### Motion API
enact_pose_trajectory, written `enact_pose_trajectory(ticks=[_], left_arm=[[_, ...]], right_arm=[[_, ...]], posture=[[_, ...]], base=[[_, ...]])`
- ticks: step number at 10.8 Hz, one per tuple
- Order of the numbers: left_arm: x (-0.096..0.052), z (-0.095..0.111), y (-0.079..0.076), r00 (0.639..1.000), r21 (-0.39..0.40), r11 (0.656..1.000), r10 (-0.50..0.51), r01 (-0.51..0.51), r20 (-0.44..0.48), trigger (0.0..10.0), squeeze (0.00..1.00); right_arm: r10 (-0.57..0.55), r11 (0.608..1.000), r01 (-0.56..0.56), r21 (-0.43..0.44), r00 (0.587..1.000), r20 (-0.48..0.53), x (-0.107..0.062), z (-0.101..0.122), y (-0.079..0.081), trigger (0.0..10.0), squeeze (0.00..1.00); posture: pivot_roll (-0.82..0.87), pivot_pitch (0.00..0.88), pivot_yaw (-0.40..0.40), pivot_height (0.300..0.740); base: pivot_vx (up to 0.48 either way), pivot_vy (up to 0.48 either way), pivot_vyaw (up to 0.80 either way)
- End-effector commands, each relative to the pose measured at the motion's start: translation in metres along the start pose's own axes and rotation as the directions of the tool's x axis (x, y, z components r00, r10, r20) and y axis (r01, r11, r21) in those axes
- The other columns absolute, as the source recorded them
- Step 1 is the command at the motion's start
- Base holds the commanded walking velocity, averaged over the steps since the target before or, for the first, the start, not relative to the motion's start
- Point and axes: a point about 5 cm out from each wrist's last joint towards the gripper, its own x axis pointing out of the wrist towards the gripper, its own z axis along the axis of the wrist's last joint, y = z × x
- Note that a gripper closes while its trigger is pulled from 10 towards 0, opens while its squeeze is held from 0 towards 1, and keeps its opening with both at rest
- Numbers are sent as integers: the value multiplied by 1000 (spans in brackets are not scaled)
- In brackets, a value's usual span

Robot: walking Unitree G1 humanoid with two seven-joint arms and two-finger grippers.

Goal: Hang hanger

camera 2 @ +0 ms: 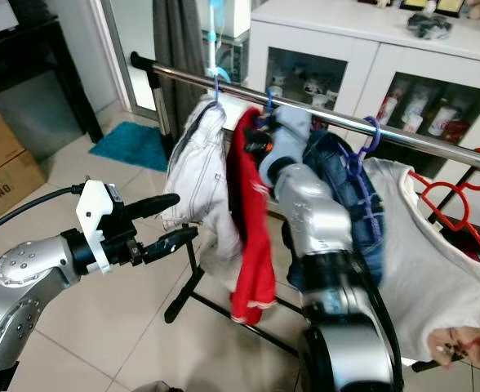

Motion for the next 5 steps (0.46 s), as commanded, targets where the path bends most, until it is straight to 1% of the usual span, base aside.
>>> enact_pose_trajectory(ticks=[1, 2, 3, 4, 5], left_arm=[[3, 0, 4, 1000, 12, 1000, 14, -14, -3, 10000, 0], [5, 1, 5, 1000, 15, 1000, 21, -21, -2, 10000, 0], [8, 0, 7, 999, 17, 999, 39, -39, -5, 10000, 0], [12, -2, 8, 998, 11, 998, 60, -60, -12, 10000, 0], [13, -3, 8, 998, 5, 998, 62, -62, -7, 10000, 0]], right_arm=[[5, 999, -3, -45, 998, 58, -11, 11, -2, 10000, 1000], [-1, 996, 6, -92, 998, 60, -16, 11, -2, 10000, 510], [39, 996, -34, -87, 998, 55, -23, 10, 1, 10000, 0], [87, 995, -84, -52, 994, 65, -30, 11, 7, 10000, 0], [112, 993, -109, -46, 992, 60, -33, 10, 10, 10000, 0]], posture=[[-104, 0, 35, 740], [-111, 0, 40, 740], [-114, 0, 42, 740], [-123, 0, 51, 740], [-127, 0, 51, 740]], base=[[0, 0, 0], [0, 0, 0], [0, 0, 0], [0, 0, 0], [0, 0, 0]])
